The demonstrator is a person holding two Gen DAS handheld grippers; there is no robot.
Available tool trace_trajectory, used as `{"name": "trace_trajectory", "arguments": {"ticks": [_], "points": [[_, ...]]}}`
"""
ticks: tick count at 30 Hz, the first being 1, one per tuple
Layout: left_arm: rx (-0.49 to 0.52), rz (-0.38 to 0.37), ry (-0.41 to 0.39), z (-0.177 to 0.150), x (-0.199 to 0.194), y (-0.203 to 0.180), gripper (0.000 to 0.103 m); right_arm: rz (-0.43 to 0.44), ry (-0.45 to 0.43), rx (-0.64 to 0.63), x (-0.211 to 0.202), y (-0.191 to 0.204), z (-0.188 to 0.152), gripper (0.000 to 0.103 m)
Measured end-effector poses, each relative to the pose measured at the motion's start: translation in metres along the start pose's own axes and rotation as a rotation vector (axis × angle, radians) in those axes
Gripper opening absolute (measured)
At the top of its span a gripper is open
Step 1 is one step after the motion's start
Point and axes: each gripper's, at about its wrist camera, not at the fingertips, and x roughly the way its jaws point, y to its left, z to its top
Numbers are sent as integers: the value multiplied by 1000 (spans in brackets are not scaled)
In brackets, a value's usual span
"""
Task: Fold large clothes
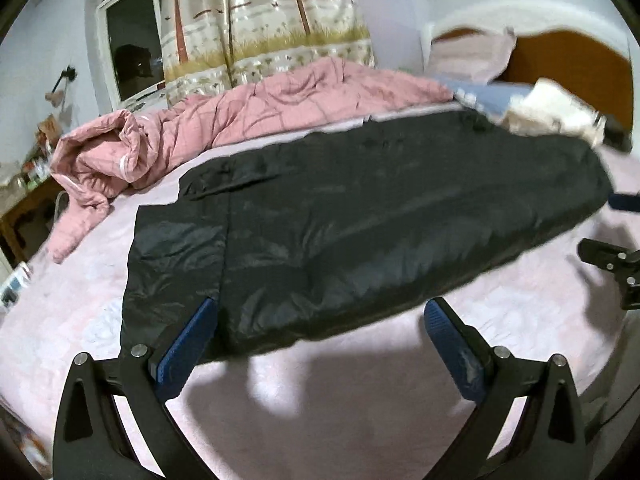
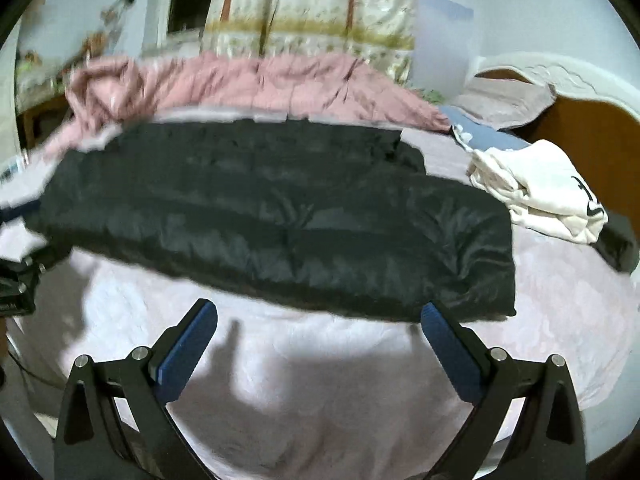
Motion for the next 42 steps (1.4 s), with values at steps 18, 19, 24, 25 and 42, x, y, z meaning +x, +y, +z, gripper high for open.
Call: {"name": "trace_trajectory", "arguments": {"ticks": [18, 19, 24, 25, 42], "points": [[57, 190, -14, 10, 42, -3, 103, -202, -8, 39, 42, -6, 23, 103], [59, 198, -14, 10, 43, -2, 103, -223, -16, 27, 44, -7, 24, 103], [-48, 116, 37, 11, 48, 19, 76, -326, -48, 4, 43, -11, 27, 103], [-53, 126, 30, 11, 47, 21, 70, -364, -69, 1, 42, -13, 27, 99], [-96, 98, 35, -16, -21, 39, 16, -86, -77, 116, -16, -35, -2, 24]]}}
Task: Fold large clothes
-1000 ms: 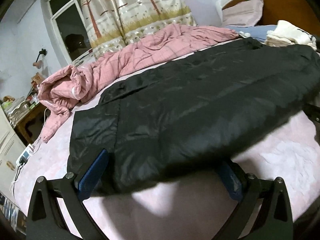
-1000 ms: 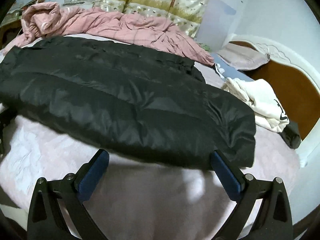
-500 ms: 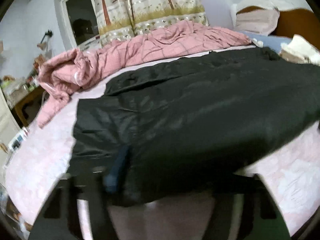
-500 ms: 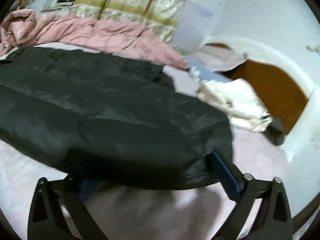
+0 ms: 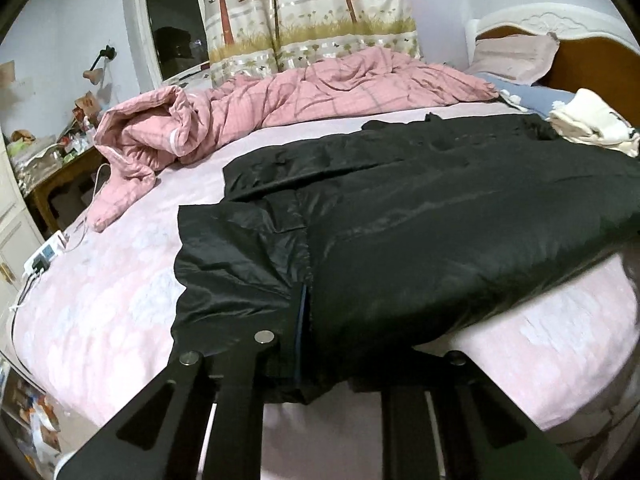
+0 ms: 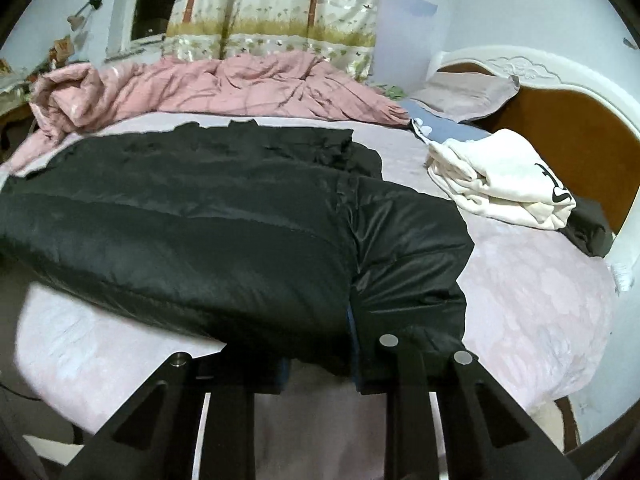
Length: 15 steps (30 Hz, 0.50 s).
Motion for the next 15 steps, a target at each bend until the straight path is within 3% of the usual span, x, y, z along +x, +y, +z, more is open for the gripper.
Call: {"name": "trace_trajectory", "arguments": {"ticks": [2, 3, 5, 7, 9, 11, 15], "points": [[-5, -9, -4, -2, -6, 1, 18, 5, 19, 2, -4, -2, -5, 25], [-9, -11, -8, -3, -8, 2, 21, 3, 18, -8, -7, -2, -7, 32], [-15, -9, -13, -1, -10, 2, 23, -21, 4, -48, -11, 1, -8, 51], [-21, -15, -16, 1, -10, 3, 28, -68, -27, -68, -15, 3, -7, 76], [-28, -4, -23, 1, -11, 5, 58, -88, -36, -36, -15, -2, -5, 84], [-41, 37, -39, 0, -11, 8, 77, -68, -19, -4, -14, -8, -5, 84], [-84, 40, -40, 1, -10, 19, 86, -64, -13, 11, -12, -13, -3, 86]]}}
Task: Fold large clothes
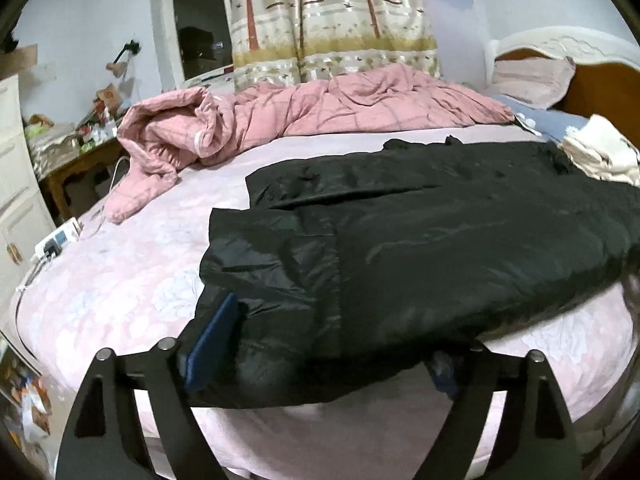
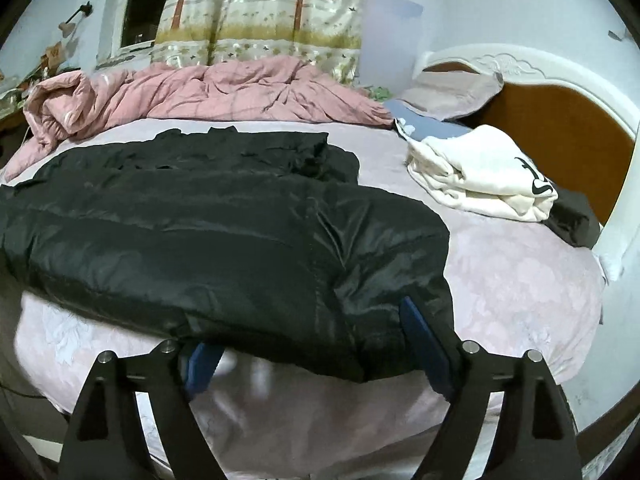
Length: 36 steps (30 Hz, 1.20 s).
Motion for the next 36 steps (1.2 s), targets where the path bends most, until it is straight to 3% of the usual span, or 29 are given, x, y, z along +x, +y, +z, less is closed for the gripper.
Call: {"name": "trace_trajectory", "arguments": {"ticks": [13, 19, 22, 30, 36], "points": [[-10, 28, -33, 11, -5, 3, 91, -14, -55, 17, -9, -9, 12, 86], [32, 88, -96, 43, -7, -3, 93, 11, -132, -17, -3, -14, 65, 86], [48, 141, -111, 73, 10, -3, 102, 21, -162, -14, 8, -12, 98, 87], [72, 159, -114, 143, 87, -1, 103, -19, -179, -7, 78, 1, 172, 92], [74, 178, -59, 153, 147, 6, 103, -43, -129, 29, 161, 4, 202, 103]]}}
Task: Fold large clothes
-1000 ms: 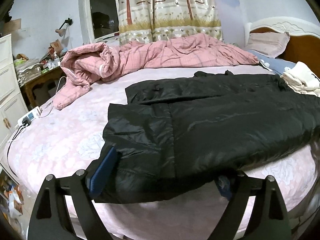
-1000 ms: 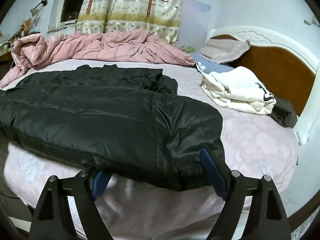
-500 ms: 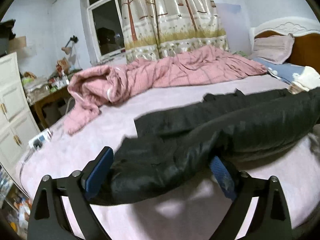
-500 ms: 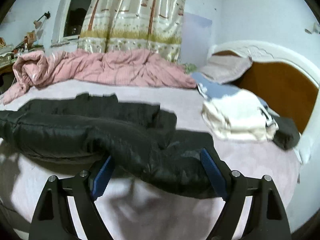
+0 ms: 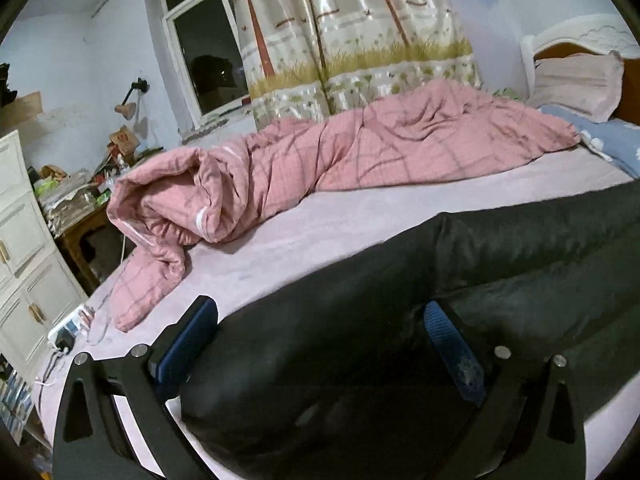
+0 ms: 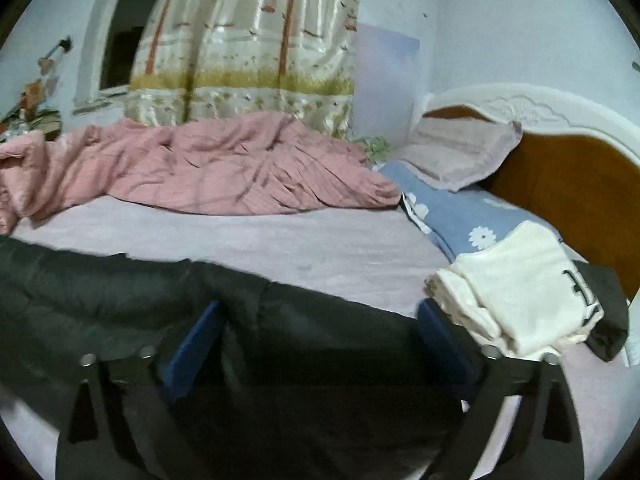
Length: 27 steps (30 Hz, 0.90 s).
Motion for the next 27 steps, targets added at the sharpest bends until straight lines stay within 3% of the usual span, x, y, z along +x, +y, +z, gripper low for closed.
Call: {"name": "trace_trajectory", "arguments": {"ticks": [3, 5, 9, 15, 18, 21, 23, 24, 25, 26, 27], "points": [[-51, -40, 104, -8, 39, 7, 103, 37, 25, 10, 34, 5, -1, 103], [-89, -70, 132, -11, 54, 12, 103, 54, 33, 13, 51, 7, -1, 103], [-128, -118, 118, -13, 53, 19, 103, 96, 36, 45, 50, -2, 0, 103], [-154, -191, 25, -10, 14, 44, 103, 224, -16, 150, -2, -49, -15, 103], [-222, -267, 52, -13, 8, 60, 103, 327, 19, 246, -9, -77, -27, 103], [-248, -323, 119, -20, 21, 66, 102, 372, 89, 339, 5, -99, -38, 103], [-256, -359, 171, -28, 35, 65, 95, 465, 155, 391, 21, -104, -45, 103], [-274, -397, 194, -32, 45, 64, 88, 505, 180, 415, 29, -104, -47, 99], [-302, -437, 213, -36, 53, 63, 81, 548, 208, 444, 38, -103, -51, 82], [-344, -489, 232, -40, 60, 64, 61, 571, 232, 457, 45, -99, -53, 66], [-389, -528, 234, -40, 63, 66, 40, 574, 236, 455, 49, -95, -54, 37]]}}
